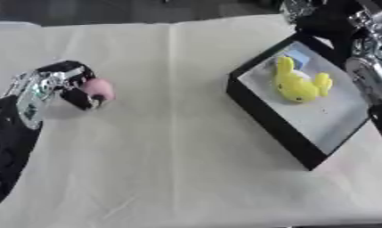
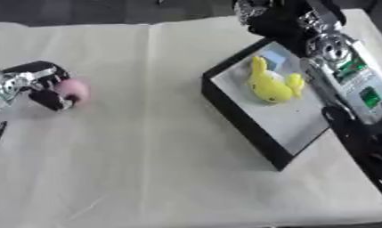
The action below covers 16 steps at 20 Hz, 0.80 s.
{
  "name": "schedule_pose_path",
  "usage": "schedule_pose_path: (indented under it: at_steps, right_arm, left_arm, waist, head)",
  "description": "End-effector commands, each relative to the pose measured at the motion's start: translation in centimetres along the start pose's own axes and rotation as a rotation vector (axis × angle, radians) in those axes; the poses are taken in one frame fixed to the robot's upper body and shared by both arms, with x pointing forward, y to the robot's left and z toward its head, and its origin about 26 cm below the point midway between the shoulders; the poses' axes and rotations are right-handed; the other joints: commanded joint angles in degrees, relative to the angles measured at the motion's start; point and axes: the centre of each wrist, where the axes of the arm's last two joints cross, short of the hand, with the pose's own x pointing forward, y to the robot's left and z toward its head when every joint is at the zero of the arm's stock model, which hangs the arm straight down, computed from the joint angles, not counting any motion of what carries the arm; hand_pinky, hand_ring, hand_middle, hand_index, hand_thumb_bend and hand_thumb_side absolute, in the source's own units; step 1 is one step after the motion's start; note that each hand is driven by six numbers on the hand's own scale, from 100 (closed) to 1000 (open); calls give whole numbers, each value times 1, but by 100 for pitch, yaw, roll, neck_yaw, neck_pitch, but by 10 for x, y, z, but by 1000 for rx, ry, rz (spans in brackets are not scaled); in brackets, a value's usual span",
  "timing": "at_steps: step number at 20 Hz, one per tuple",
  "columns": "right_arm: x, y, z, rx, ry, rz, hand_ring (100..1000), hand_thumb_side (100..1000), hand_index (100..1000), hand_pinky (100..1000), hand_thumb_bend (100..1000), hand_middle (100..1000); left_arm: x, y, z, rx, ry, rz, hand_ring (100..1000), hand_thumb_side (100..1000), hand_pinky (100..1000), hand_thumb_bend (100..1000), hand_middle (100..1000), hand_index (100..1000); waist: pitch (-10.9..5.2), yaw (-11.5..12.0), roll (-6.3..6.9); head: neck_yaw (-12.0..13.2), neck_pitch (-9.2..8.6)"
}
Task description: Pick up the objects with one hand, pass them to the other hand, and then place them into the box on the other side of the table.
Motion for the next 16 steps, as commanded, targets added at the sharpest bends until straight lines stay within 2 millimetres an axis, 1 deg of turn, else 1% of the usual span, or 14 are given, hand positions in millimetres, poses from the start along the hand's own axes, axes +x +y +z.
schedule_pose_path:
  at_steps: [1, 2, 5, 7, 10, 14, 15, 16]
  right_arm:
    - [8, -6, -1, -8, -26, 18, 946, 111, 1000, 997, 123, 926]
    - [9, -7, 0, -12, -27, 18, 947, 108, 1000, 996, 124, 925]
    - [11, -10, 2, -23, -32, 22, 947, 103, 1000, 996, 124, 930]
    - [11, -11, 3, -30, -36, 23, 947, 101, 1000, 995, 125, 930]
    - [12, -12, 3, -32, -42, 22, 947, 100, 1000, 994, 124, 929]
    - [16, -11, 0, 1, -61, 29, 948, 100, 1000, 989, 137, 929]
    - [19, -9, -2, 24, -71, 38, 948, 100, 1000, 987, 289, 925]
    - [22, -7, -4, 59, -83, 54, 949, 100, 1000, 986, 156, 930]
  left_arm:
    - [5, 26, 12, 106, -11, -45, 584, 123, 580, 100, 547, 625]
    - [10, 31, 16, 141, -26, -64, 539, 116, 526, 100, 498, 603]
    - [24, 41, 28, 257, -65, -104, 509, 100, 493, 100, 468, 575]
    - [35, 43, 38, 359, -85, -124, 495, 100, 480, 100, 455, 563]
    - [46, 38, 47, 467, -98, -123, 481, 100, 467, 100, 447, 553]
    - [51, 30, 55, 575, -84, -108, 501, 100, 469, 100, 462, 560]
    - [51, 27, 56, 608, -87, -99, 500, 100, 481, 100, 465, 562]
    - [52, 23, 56, 643, -97, -88, 499, 100, 488, 100, 462, 563]
  waist:
    - [-172, 17, -22]
    - [-174, 28, -30]
    - [-177, 61, -57]
    - [-178, 83, -83]
    - [-182, 110, -118]
    - [-196, 122, -149]
    - [-200, 123, -153]
    - [-205, 121, -158]
  head:
    - [-15, -25]
    - [-17, -26]
    - [-19, -31]
    - [-19, -32]
    - [-20, -38]
    - [-46, -58]
    - [-65, -59]
    - [-86, -59]
